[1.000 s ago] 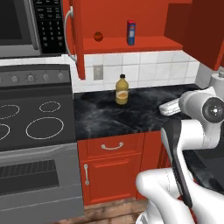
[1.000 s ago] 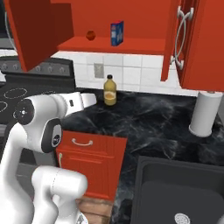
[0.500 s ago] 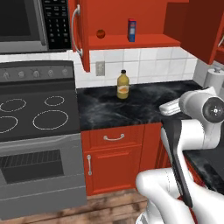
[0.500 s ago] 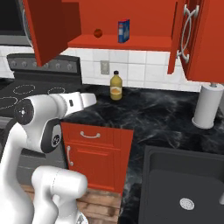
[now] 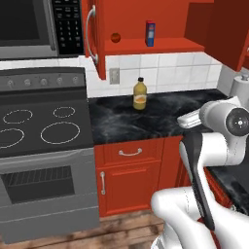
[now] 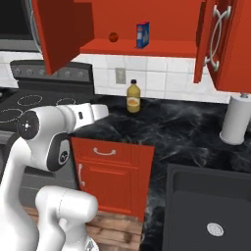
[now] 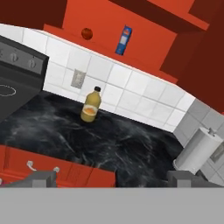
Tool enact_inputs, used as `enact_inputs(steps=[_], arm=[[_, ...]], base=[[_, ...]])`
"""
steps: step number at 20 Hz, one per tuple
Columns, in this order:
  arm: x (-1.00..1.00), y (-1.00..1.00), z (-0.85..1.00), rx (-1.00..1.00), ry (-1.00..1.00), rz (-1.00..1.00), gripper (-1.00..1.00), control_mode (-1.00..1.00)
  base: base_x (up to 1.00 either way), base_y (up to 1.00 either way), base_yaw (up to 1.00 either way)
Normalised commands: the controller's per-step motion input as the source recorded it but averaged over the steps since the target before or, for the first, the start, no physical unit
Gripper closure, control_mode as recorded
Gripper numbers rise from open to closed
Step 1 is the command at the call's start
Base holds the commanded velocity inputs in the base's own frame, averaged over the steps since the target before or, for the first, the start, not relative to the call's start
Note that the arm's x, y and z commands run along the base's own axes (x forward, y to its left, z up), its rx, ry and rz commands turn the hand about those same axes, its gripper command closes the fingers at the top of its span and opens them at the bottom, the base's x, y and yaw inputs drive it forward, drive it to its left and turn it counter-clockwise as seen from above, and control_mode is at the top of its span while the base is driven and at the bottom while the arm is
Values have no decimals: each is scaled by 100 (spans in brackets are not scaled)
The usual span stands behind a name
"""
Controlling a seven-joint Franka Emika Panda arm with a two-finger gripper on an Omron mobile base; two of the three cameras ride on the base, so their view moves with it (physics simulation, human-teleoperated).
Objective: Pick the boxed food and cereal from the counter and place them in the cabinets closest to them.
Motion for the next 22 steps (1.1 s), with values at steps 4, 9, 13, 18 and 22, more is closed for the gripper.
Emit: enact_inputs(steps=[4,9,13,18,22], arm=[[0,0,0,0,0,0,-100,100],[0,0,0,0,0,0,-100,100],[0,0,0,0,0,0,-100,100],[0,0,0,0,0,0,-100,100],[0,0,0,0,0,0,-100,100]], base=[[0,51,0],[0,51,0],[0,55,0],[0,60,0],[0,63,0]])
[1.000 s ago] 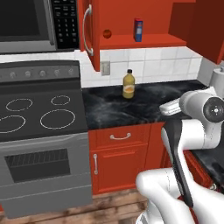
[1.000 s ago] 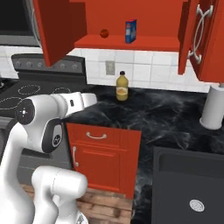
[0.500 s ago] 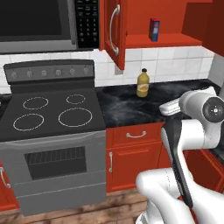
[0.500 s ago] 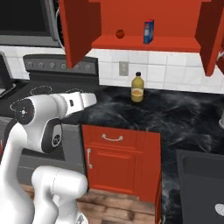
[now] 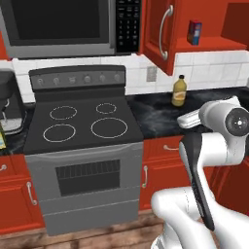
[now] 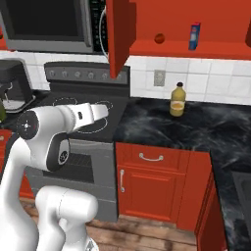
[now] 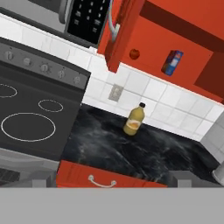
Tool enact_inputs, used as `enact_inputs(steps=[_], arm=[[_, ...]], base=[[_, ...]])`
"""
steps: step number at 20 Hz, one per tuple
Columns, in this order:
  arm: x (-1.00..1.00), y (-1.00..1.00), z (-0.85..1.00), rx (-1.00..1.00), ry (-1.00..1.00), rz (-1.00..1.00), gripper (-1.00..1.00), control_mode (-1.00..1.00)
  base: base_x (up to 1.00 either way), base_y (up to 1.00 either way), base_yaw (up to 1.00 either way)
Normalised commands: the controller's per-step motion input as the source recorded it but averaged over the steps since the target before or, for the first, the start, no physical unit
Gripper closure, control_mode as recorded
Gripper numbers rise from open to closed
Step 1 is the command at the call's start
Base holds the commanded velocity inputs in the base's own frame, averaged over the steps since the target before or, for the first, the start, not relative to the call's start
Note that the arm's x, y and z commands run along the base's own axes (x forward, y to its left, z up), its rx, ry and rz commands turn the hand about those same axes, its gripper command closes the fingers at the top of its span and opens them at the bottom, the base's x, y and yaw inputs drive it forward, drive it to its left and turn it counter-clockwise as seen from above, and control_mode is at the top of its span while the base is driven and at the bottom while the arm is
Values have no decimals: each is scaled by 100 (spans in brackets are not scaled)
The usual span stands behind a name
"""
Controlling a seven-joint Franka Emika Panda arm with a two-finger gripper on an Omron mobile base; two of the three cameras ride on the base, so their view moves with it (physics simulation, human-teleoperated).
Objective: Pick the boxed food and cereal from the counter and place them in the cabinets closest to them.
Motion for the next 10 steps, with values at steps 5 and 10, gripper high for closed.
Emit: enact_inputs(steps=[5,10], arm=[[0,0,0,0,0,0,-100,100],[0,0,0,0,0,0,-100,100]], base=[[0,63,0],[0,65,0]])
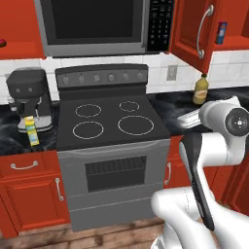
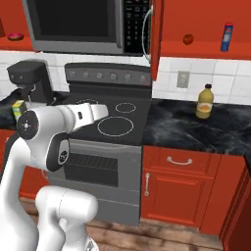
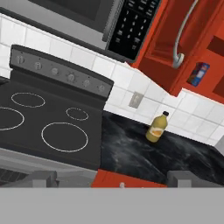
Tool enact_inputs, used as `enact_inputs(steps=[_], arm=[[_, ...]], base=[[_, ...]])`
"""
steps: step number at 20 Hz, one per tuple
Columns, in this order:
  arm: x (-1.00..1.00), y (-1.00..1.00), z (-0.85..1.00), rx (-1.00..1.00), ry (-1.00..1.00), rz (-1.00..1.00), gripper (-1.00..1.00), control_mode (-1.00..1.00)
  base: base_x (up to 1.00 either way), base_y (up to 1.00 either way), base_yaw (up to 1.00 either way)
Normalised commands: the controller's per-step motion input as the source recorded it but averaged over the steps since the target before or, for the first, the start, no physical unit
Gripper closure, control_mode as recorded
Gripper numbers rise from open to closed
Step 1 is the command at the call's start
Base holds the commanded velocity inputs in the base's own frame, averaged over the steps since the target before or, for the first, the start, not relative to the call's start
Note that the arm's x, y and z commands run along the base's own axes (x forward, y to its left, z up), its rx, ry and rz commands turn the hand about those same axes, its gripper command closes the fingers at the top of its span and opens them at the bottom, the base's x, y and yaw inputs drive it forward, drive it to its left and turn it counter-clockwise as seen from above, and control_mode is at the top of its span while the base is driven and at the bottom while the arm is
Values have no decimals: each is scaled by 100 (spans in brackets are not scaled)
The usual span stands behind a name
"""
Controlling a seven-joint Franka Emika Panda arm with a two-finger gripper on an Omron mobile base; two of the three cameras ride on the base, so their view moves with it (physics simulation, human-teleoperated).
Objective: Pick the boxed food and cereal from the counter and place them in the cabinets closest to them.
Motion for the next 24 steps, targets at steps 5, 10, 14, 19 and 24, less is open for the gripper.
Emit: enact_inputs(steps=[5,10,14,19,24], arm=[[0,0,0,0,0,0,-100,100],[0,0,0,0,0,0,-100,100],[0,0,0,0,0,0,-100,100],[0,0,0,0,0,0,-100,100],[0,0,0,0,0,0,-100,100]], base=[[0,63,0],[-3,58,0],[0,62,0],[0,53,0],[-1,50,0]])
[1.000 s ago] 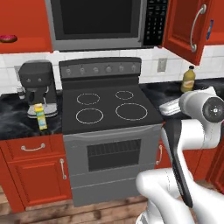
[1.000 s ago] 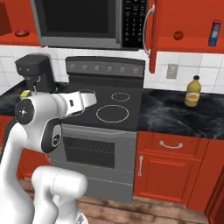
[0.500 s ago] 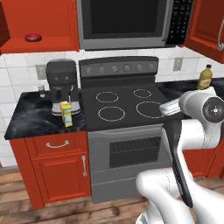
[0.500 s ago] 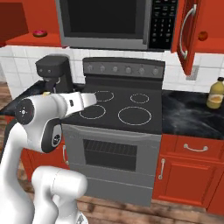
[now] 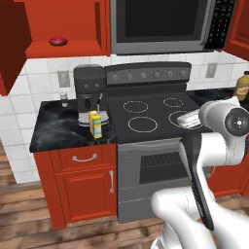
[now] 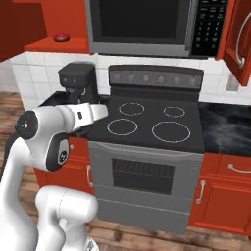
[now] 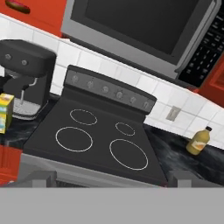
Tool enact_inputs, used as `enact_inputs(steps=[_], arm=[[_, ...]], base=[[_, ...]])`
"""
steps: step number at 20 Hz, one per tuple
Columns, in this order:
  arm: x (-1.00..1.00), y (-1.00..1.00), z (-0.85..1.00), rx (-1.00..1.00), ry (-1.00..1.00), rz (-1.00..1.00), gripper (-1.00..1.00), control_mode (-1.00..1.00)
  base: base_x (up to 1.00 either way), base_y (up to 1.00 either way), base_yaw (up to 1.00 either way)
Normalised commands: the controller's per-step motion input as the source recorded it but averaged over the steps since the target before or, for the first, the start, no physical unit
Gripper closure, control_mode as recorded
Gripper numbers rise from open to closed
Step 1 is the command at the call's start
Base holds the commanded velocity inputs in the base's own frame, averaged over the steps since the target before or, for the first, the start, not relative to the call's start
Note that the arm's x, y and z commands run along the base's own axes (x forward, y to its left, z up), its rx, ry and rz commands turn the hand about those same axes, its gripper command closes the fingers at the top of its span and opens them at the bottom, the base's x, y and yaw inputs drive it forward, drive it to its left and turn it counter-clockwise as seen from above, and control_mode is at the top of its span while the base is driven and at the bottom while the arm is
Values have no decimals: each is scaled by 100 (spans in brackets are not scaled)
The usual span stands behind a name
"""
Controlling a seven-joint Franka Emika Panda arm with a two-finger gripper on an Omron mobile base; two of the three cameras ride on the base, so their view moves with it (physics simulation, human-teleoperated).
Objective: Pick the boxed food and cereal from the counter and place them in the cabinets closest to them.
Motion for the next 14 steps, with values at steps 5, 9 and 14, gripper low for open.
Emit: enact_inputs(steps=[5,9,14], arm=[[0,0,0,0,0,0,-100,100],[0,0,0,0,0,0,-100,100],[0,0,0,0,0,0,-100,100]], base=[[0,36,0],[-6,34,0],[-3,35,0]])
